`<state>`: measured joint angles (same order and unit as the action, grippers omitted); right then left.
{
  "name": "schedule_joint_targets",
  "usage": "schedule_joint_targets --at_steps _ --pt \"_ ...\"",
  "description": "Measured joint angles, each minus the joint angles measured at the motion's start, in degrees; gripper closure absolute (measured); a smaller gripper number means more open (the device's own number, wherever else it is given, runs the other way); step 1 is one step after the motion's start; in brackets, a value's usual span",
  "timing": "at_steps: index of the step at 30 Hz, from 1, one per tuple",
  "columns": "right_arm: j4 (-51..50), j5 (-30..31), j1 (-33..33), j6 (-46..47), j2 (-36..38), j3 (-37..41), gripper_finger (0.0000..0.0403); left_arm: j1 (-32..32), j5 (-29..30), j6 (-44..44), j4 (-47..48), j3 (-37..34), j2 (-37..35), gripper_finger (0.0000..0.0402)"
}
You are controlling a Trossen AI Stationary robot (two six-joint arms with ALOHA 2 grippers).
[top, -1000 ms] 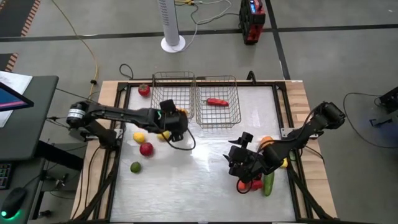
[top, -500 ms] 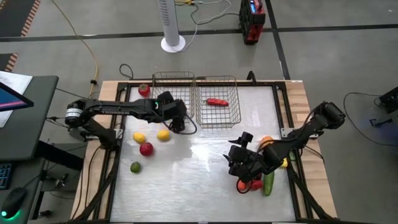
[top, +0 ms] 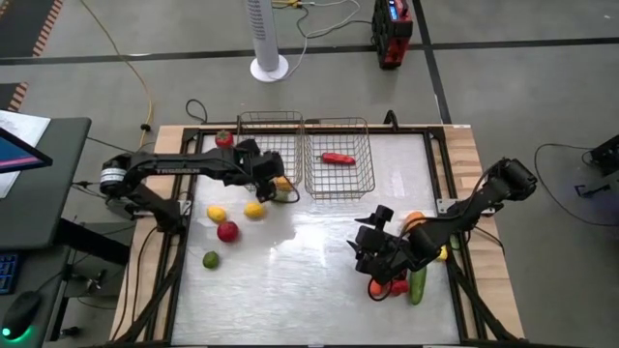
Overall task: Sort produce into baskets
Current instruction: Put the right lemon into the left wire basket
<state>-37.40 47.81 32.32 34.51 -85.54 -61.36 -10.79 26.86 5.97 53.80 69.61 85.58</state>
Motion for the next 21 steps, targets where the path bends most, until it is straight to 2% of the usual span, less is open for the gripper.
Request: schedule_joint_targets --at_steps 6,13,17,21 --pt "0.35 0.0 0.0 0.25 0.0 0.0 0.0079 8.57 -0.84 4.59 8.16 1.06 -1.14 0.0014" --pt "1.52 0.0 -0.11 0.19 0.0 0.02 0.0079 22.04 -0.75 10.14 6.91 -2.19 -1.31 0.0014" --pt "2.12 0.0 -0.11 0.16 0.0 0.02 0.0079 24.92 -0.76 14.67 5.18 -6.12 -1.21 0.0014" --pt "2.55 0.0 -0.11 0.14 0.0 0.02 0.0079 24.63 -0.87 16.15 4.31 -9.21 -1.18 0.0014"
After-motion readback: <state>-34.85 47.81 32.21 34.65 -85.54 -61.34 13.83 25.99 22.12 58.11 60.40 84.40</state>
